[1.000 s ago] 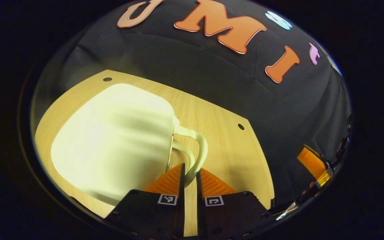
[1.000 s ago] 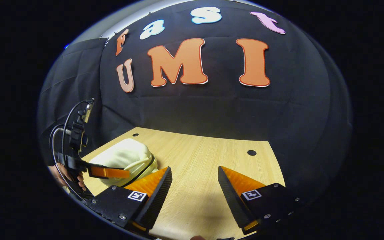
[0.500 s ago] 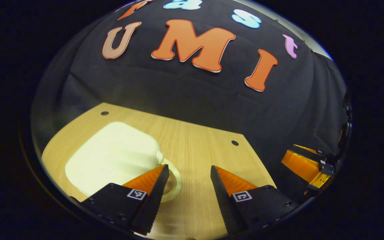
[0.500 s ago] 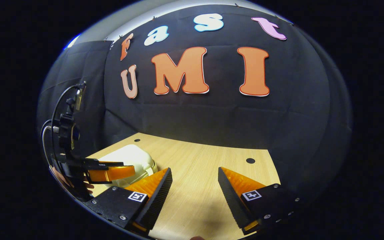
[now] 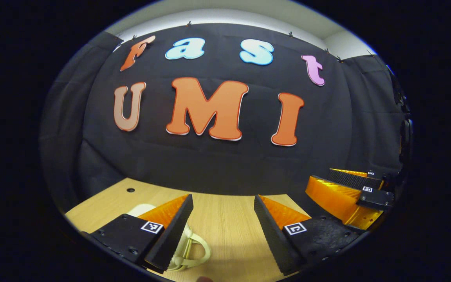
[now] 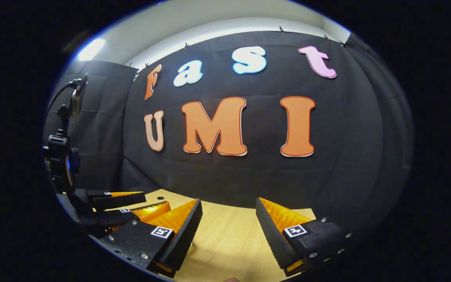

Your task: First open the suitcase, pack the skin care products into it, and then close the suitcase.

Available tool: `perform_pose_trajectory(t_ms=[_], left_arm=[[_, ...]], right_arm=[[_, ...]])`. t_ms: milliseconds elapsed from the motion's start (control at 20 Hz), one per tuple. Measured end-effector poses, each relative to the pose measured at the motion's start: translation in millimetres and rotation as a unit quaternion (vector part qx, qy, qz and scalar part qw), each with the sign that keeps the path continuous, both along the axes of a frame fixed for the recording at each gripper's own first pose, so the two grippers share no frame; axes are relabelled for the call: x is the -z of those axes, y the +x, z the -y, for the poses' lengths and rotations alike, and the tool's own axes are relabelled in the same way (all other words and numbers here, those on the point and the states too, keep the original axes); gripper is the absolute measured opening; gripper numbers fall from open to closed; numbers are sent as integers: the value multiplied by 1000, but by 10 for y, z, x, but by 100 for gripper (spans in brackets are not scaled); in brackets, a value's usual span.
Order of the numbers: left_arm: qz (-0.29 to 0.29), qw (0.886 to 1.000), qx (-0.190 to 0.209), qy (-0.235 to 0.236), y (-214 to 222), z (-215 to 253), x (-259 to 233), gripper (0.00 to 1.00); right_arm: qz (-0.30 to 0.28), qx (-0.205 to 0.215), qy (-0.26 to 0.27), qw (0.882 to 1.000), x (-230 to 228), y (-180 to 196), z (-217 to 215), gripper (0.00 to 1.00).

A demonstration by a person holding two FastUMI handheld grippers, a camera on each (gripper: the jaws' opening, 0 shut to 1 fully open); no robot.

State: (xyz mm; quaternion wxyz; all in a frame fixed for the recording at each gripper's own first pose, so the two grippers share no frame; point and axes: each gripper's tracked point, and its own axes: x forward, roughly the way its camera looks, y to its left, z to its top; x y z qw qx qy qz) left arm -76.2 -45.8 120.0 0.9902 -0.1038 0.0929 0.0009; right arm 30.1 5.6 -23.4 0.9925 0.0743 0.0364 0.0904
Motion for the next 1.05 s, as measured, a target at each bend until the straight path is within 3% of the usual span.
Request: perform_pose_trajectory(t_ms=[250, 500, 800, 1050], left_arm=[[-5, 1000, -24, 7, 0, -135, 68, 96], [-35, 999, -16, 0, -19, -102, 289, 96], [-19, 999, -35, 29, -33, -202, 222, 96], [-40, 997, -41, 61, -54, -253, 355, 96]], right_arm=[[14, 0, -21, 1000, 20, -13, -20, 88], [-4, -19, -31, 999, 164, -43, -180, 88], [-4, -20, -33, 999, 182, -36, -210, 88], [-11, -25, -37, 999, 158, -104, -249, 88]])
